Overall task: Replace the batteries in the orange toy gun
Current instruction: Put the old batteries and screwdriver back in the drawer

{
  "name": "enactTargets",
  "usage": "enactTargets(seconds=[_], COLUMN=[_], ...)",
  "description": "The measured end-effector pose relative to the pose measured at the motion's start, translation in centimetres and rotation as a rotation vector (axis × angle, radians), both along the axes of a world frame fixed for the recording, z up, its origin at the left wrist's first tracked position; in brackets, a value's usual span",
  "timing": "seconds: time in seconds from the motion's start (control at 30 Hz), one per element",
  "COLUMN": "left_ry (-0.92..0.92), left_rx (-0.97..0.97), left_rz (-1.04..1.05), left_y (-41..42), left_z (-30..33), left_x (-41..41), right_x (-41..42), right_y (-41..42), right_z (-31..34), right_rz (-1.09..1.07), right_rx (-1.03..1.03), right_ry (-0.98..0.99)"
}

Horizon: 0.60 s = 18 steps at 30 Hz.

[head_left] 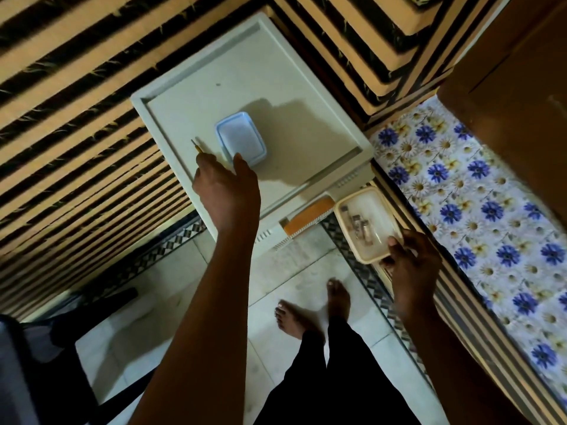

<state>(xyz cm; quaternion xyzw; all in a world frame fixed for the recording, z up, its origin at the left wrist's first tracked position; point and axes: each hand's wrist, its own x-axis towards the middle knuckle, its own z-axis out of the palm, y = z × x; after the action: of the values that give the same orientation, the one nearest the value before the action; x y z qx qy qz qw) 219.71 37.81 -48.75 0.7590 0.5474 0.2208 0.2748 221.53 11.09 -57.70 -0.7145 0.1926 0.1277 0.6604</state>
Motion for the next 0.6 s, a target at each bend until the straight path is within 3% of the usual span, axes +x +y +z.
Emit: enactTargets(seconds=[0.23, 0.4, 0.6], left_ry=[0.044, -0.091, -0.212], left_rx=[-0.099, -0.284, -0.388], left_rz=[0.017, 0.041, 0.039], left_y=[1.4, 1.5, -4.0], left_z=[-0.5, -1.5, -0.6], left_x=[1.0, 0.6, -3.1], right_x=[-0.6, -0.8, 0.0], right_y=[-0.7, -0.6, -0.8], right_z=[-0.7, -0.6, 0.1], right_rz=[0.035, 0.039, 0.006], right_rx=[0.007, 0.038, 0.017], right_ry=[0.000, -0.009, 0.031])
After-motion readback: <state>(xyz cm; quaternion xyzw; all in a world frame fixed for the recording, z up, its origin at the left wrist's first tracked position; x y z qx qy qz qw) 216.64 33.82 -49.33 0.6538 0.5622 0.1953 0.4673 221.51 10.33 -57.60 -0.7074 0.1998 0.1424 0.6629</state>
